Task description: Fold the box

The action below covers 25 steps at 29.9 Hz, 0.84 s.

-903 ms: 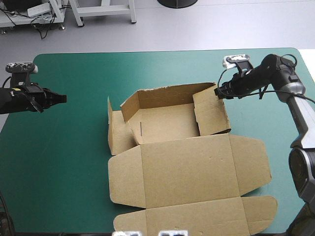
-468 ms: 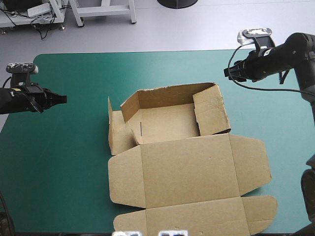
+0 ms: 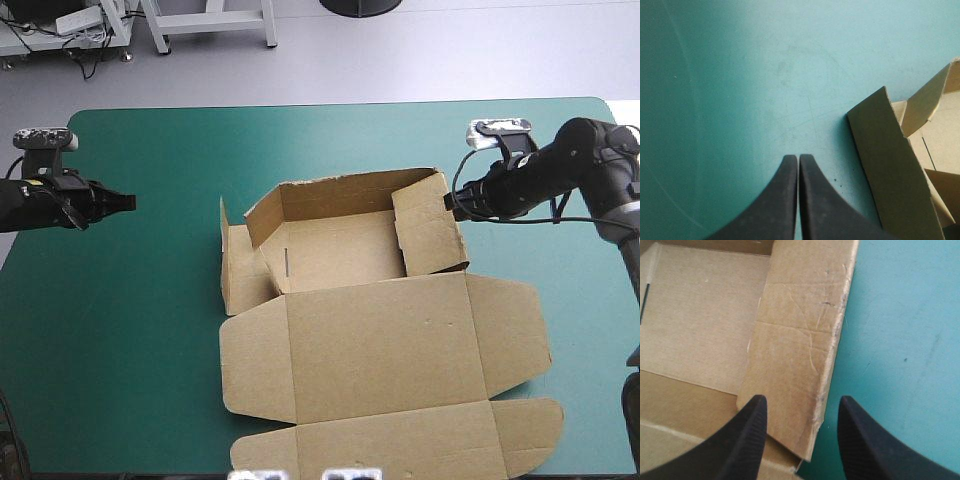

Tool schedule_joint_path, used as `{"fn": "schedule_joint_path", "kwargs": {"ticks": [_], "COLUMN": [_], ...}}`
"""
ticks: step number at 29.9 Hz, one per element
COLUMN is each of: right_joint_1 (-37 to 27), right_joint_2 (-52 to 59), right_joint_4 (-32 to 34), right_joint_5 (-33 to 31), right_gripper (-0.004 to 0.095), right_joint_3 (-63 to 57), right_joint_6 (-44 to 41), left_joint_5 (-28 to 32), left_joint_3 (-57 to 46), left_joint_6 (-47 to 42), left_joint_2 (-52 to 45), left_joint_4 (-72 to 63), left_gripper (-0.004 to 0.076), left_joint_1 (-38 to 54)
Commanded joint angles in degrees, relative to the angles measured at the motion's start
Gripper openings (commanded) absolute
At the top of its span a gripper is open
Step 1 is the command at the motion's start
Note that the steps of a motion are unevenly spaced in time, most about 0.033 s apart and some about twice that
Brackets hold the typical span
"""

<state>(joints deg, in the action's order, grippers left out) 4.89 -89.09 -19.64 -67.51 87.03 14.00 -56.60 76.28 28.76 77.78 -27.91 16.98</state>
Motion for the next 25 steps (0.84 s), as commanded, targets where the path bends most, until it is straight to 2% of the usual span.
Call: {"fn": "schedule_joint_path", "kwargs": {"ticks": [1, 4, 10, 16, 19, 22, 25], "right_joint_1": [0.1, 0.1, 0.1, 0.1, 0.1, 0.1, 0.1], "right_joint_2": [0.4, -2.2, -7.2, -10.9, -12.0, -12.3, -12.3], "right_joint_4": [-1.8, -2.1, -7.4, -7.3, -7.3, -7.3, -8.4], "right_joint_5": [6.1, 6.2, 7.6, 10.0, 11.5, 13.4, 14.6], "right_gripper": [0.0423, 0.0423, 0.0423, 0.0393, 0.0252, 0.0013, -0.0006], "right_joint_3": [-0.9, -0.9, -0.9, -0.9, -0.9, -0.9, -0.9], "right_joint_6": [1.9, 2.7, 5.8, 6.7, 7.5, 8.0, 7.9], "left_joint_5": [1.9, 1.5, 1.2, 1.1, 1.1, 1.1, 1.0], "left_joint_3": [1.6, 1.6, 1.6, 1.6, 1.6, 1.6, 1.6], "left_joint_6": [-0.1, -0.1, -0.1, -0.1, -0.1, -0.1, -0.1], "left_joint_2": [-1.8, -1.8, -1.8, -1.8, -1.8, -1.8, -1.8], "left_joint_4": [-2.3, -2.3, -2.3, -2.3, -2.3, -2.3, -2.3], "left_gripper": [-0.0003, -0.0003, -0.0003, -0.0003, -0.0003, -0.0003, -0.0003], "left_joint_1": [0.2, 0.2, 0.2, 0.2, 0.2, 0.2, 0.2]}}
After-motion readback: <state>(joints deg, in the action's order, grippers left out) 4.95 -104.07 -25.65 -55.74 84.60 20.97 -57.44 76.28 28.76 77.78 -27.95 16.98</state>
